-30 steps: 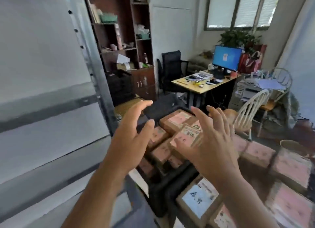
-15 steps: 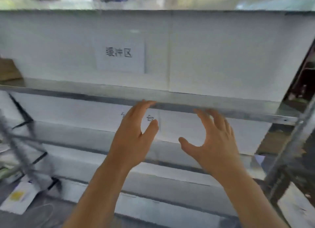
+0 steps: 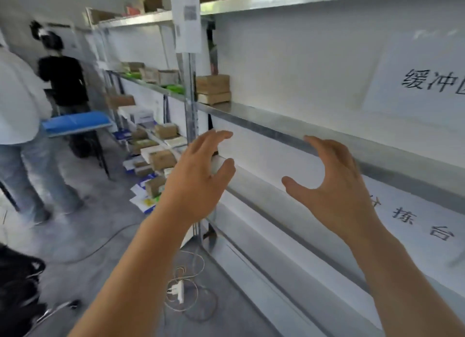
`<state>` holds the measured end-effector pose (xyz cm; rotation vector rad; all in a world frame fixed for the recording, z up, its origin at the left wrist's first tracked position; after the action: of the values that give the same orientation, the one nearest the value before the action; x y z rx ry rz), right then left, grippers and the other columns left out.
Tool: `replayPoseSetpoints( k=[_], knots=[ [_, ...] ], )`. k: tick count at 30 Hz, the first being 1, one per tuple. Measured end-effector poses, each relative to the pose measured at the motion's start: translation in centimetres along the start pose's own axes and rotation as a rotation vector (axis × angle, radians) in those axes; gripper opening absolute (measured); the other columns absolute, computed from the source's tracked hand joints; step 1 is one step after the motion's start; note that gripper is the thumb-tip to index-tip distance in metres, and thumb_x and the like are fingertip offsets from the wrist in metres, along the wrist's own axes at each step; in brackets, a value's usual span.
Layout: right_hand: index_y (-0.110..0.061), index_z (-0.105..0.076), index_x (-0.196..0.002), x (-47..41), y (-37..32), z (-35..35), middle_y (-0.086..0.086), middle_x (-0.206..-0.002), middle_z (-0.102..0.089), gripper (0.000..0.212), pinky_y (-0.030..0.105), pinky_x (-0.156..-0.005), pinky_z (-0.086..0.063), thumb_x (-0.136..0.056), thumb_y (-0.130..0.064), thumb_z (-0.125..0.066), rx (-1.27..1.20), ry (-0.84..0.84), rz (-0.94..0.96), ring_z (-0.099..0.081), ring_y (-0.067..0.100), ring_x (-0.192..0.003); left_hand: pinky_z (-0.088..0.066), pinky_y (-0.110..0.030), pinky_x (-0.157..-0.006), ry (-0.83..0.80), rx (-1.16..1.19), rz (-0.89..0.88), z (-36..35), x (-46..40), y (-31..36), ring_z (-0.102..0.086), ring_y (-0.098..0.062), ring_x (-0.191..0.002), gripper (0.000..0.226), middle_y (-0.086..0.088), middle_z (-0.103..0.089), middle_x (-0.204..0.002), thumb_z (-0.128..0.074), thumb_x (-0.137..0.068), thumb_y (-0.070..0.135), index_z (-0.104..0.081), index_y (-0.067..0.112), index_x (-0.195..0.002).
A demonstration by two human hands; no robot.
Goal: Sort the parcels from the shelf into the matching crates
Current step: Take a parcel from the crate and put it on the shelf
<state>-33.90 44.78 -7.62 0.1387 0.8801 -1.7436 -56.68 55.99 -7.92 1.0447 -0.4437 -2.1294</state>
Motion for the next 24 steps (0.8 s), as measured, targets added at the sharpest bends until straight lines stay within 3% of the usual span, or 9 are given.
replayPoseSetpoints(
  k=[4,8,12,16,19,21,22,24],
  knots=[
    [-0.044,-0.032,-0.154,-5.9,-1.5,-6.5,-0.01,-0.16,-0.032,0.089,0.059,-0.115,-0.042,-0.076,-0.072,-0.063,-0.066,-0.044,0.063,-0.033,0.02,-0.149,-0.043,-0.042,-0.112,0.058,0.03,0.11,1.2,-3.3,-5.7,-0.051,-0.013,-0.137,0.048,0.022,-0.041,-0.157,-0.048,-0.102,0.043,-0.041,0.052,-0.149],
    [-0.044,-0.031,-0.153,-13.0,-1.9,-12.4,-0.01,-0.159,-0.034,0.086,0.059,-0.113,-0.044,-0.079,-0.07,-0.068,-0.106,-0.064,0.126,-0.035,0.021,-0.148,-0.053,-0.046,-0.1,0.093,0.034,0.167,1.1,-8.4,-9.8,-0.069,-0.026,-0.106,0.048,0.024,-0.044,-0.152,-0.047,-0.101,0.045,-0.042,0.055,-0.148],
    [-0.046,-0.031,-0.151,-21.7,-2.2,-16.5,-0.008,-0.159,-0.036,0.083,0.061,-0.112,-0.045,-0.082,-0.067,-0.071,-0.171,-0.049,0.188,-0.035,0.023,-0.147,-0.052,-0.044,-0.101,0.12,-0.003,0.185,0.8,-15.5,-13.4,-0.067,-0.019,-0.108,0.046,0.028,-0.042,-0.15,-0.048,-0.103,0.045,-0.04,0.055,-0.148],
    [-0.042,-0.034,-0.153,-29.7,-2.9,-19.0,-0.008,-0.157,-0.039,0.082,0.054,-0.112,-0.046,-0.084,-0.063,-0.073,-0.194,-0.02,0.217,-0.038,0.02,-0.143,-0.056,-0.05,-0.097,0.14,-0.02,0.18,0.5,-22.6,-17.0,-0.065,-0.04,-0.111,0.044,0.017,-0.048,-0.151,-0.048,-0.104,0.047,-0.04,0.057,-0.147],
    [-0.041,-0.035,-0.154,-34.4,-3.2,-21.1,-0.007,-0.156,-0.04,0.082,0.049,-0.109,-0.046,-0.085,-0.059,-0.075,-0.206,-0.026,0.201,-0.039,0.019,-0.14,-0.057,-0.045,-0.088,0.138,0.016,0.185,0.1,-27.0,-19.7,-0.061,-0.023,-0.08,0.045,0.018,-0.048,-0.15,-0.046,-0.102,0.049,-0.04,0.057,-0.146],
    [-0.04,-0.034,-0.154,-36.1,-3.3,-22.4,-0.007,-0.156,-0.04,0.083,0.051,-0.109,-0.047,-0.084,-0.059,-0.075,-0.195,-0.048,0.188,-0.038,0.02,-0.141,-0.056,-0.041,-0.085,0.129,0.02,0.177,-0.2,-28.8,-21.0,-0.06,-0.016,-0.073,0.045,0.019,-0.046,-0.15,-0.046,-0.103,0.049,-0.04,0.055,-0.147],
    [-0.041,-0.034,-0.154,-37.4,-3.4,-23.5,-0.007,-0.157,-0.039,0.083,0.053,-0.109,-0.047,-0.085,-0.059,-0.075,-0.189,-0.057,0.173,-0.038,0.02,-0.142,-0.055,-0.041,-0.088,0.118,0.015,0.178,-0.4,-30.2,-22.3,-0.064,-0.014,-0.077,0.046,0.018,-0.045,-0.153,-0.046,-0.103,0.049,-0.039,0.054,-0.148],
    [-0.042,-0.033,-0.155,-39.8,-3.9,-25.6,-0.009,-0.158,-0.038,0.083,0.053,-0.11,-0.046,-0.085,-0.059,-0.075,-0.174,-0.056,0.152,-0.037,0.02,-0.143,-0.049,-0.042,-0.103,0.089,-0.024,0.171,-0.7,-32.8,-25.0,-0.065,-0.013,-0.106,0.049,0.017,-0.041,-0.159,-0.045,-0.102,0.05,-0.037,0.053,-0.15]
  ],
)
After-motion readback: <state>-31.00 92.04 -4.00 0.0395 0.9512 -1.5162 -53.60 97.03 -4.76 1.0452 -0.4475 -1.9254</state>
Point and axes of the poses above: each hand's wrist, its own x-axis away from the middle knuckle, its own z-axis out of the back of the hand, y = z × x, the point moved 3 cm from there along -x, towards the middle knuckle
